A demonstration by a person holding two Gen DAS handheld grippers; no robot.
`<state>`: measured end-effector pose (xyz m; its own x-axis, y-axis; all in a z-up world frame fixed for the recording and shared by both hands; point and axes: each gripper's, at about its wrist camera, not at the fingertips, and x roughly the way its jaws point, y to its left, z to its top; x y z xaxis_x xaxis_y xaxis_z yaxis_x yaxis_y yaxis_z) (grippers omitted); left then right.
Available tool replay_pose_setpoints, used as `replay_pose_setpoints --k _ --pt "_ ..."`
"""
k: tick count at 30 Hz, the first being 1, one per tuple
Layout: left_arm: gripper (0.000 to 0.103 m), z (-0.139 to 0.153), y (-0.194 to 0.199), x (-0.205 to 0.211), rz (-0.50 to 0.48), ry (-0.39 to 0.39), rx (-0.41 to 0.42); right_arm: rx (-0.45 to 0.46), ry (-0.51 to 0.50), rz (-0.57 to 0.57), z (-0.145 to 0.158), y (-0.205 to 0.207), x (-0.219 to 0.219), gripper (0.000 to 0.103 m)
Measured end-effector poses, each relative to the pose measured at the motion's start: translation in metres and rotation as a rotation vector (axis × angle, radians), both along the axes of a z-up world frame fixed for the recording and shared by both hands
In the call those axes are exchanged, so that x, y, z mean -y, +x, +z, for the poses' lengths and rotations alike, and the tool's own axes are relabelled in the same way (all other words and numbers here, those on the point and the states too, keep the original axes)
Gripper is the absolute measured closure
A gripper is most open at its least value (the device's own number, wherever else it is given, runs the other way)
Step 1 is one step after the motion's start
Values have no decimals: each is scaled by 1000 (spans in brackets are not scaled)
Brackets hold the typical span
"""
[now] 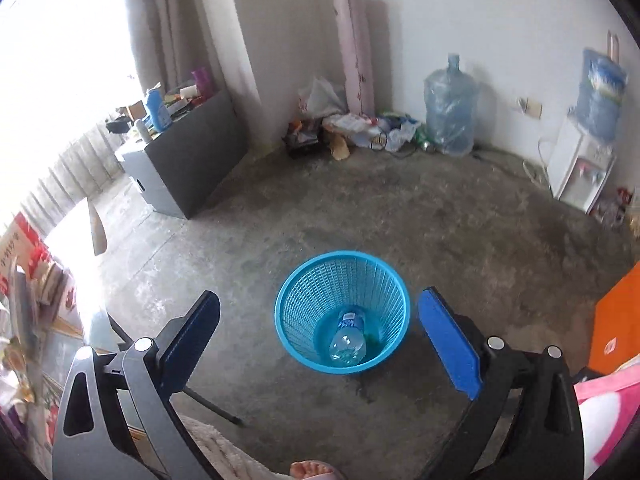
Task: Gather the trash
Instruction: 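Move both tools back toward the table items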
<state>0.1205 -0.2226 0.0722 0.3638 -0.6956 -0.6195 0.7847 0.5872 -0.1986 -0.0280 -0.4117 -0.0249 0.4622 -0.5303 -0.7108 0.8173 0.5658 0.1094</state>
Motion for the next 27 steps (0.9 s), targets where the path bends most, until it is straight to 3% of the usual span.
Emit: replay_pose_setpoints --k 6,8,11,16,19,27 --pt "12 19 2 -101 187 -18 41 -49 -191 124 41 17 -54 6" --pt "11 26 2 -141 273 -26 63 -21 -222 197 53 21 -73 6" --pt "11 36 1 -207 406 -41 101 96 -232 323 71 28 -95 6" --pt "11 51 -3 -301 605 -70 144 237 -164 548 88 56 -132 6" --pt "11 51 -5 -344 684 -84 146 266 -98 647 94 81 -160 6" --pt "12 16 0 -385 747 -54 106 280 43 853 97 130 -243 10"
